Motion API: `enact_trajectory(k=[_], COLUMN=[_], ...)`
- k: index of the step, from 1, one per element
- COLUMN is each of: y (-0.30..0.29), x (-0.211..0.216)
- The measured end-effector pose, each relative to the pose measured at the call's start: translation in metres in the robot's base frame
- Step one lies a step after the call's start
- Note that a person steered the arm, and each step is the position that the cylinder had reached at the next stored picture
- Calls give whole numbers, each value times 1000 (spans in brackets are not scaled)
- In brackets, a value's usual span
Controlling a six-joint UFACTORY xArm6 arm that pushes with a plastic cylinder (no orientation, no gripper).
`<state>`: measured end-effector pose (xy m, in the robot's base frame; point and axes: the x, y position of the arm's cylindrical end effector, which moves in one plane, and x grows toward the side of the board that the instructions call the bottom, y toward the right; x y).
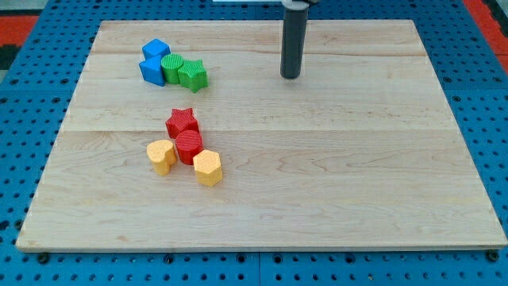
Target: Push the line of blocks slightly down
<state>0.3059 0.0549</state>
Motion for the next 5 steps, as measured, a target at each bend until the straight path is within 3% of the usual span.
enact_trajectory(k=[1,2,3,5], y=[-16,-72,-84,-83], x=[-44,-34,1,-15])
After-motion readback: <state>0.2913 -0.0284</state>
